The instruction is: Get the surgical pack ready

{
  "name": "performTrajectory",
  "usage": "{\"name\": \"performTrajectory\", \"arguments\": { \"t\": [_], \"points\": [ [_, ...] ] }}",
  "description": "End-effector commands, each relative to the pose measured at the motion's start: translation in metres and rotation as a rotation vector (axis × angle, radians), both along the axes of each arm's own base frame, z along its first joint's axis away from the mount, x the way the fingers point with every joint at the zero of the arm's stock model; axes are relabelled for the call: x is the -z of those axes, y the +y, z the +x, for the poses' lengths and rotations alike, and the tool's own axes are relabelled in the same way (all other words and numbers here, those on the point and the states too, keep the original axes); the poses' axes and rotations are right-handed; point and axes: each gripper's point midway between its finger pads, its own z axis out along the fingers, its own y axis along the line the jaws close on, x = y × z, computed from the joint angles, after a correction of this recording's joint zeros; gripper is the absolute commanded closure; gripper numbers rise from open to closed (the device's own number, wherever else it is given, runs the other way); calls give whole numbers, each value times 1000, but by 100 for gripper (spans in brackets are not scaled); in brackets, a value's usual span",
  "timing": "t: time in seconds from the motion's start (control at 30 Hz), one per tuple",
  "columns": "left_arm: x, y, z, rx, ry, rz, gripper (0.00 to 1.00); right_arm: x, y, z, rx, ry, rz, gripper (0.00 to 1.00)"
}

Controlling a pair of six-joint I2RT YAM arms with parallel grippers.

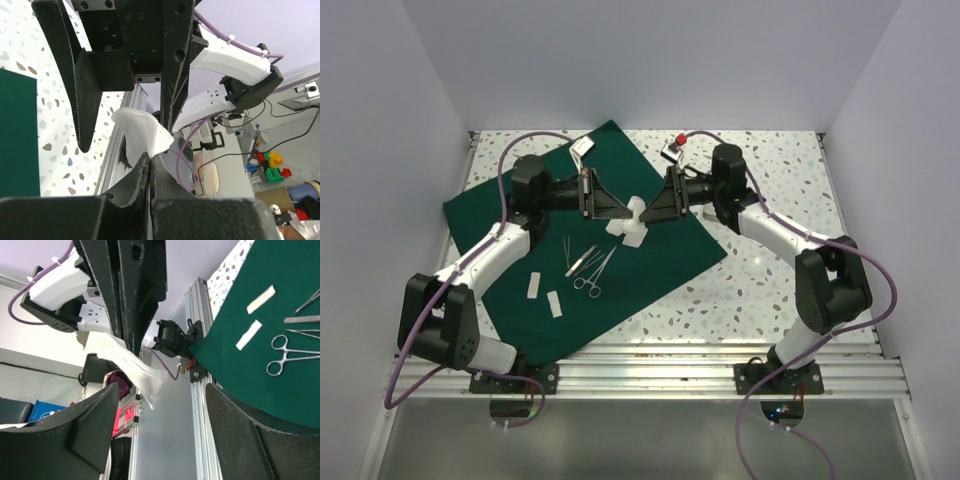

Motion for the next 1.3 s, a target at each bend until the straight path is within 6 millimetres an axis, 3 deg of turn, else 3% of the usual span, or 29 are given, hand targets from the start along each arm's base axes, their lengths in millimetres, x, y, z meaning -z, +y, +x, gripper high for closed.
{"name": "performTrajectory", "arguments": {
  "t": [0.0, 0.23, 0.33, 0.47, 0.5, 0.53, 0.57, 0.6, 0.67, 0.7, 0.77, 0.8, 0.83, 0.87, 0.9, 1.0, 1.03, 1.13, 1.2, 1.27],
  "points": [
    [-19, 2, -5, 31, -71, -50, 100, -32, 3, -13, -40, -86, 57, 27],
    [-12, 0, -5, 38, -56, -49, 100, -40, 11, -14, -45, -98, 64, 34],
    [-10, 0, -6, 42, -53, -49, 100, -42, 14, -12, -39, -103, 69, 42],
    [-7, 0, -7, 48, -51, -48, 100, -46, 16, -9, -31, -102, 84, 63],
    [-6, 1, -7, 49, -47, -46, 100, -45, 17, -8, -28, -98, 81, 82],
    [-5, 1, -5, 47, -46, -45, 100, -43, 17, -6, -23, -92, 76, 90],
    [-3, 2, -4, 44, -43, -43, 96, -38, 18, -3, -17, -78, 59, 98],
    [0, 5, 0, 32, -29, -38, 76, -29, 17, 1, 3, -66, 28, 100],
    [3, 12, 10, 0, -42, -24, 51, -16, 13, 12, 54, -55, -30, 100],
    [7, 20, 21, -39, -43, -9, 33, -1, 7, 34, 130, -116, -81, 100],
    [19, 30, 41, -89, -67, 86, 18, 23, -12, 50, 211, -30, -223, 100],
    [35, 38, 63, -166, -49, 158, 15, 41, -31, 75, 309, -11, -293, 100],
    [55, 44, 62, -182, 58, 245, 14, 49, -43, 86, 345, -2, -337, 100],
    [55, 50, 84, -243, -41, 324, 14, 56, -56, 99, 393, 9, -370, 100],
    [71, 54, 93, -266, -10, 379, 14, 74, -78, 119, 457, 48, -408, 100],
    [98, 69, 112, -364, 28, 509, 15, 92, -121, 153, 567, 78, -507, 100],
    [104, 73, 116, -391, 37, 537, 16, 107, -138, 164, 593, 76, -594, 100],
    [134, 86, 125, -480, 83, 634, 22, 142, -181, 184, 662, 102, -738, 100],
    [151, 92, 129, -518, 104, 695, 32, 151, -203, 194, 702, 127, -745, 100],
    [163, 94, 128, -525, 104, 755, 35, 168, -214, 199, 715, 161, -766, 100]
  ]
}}
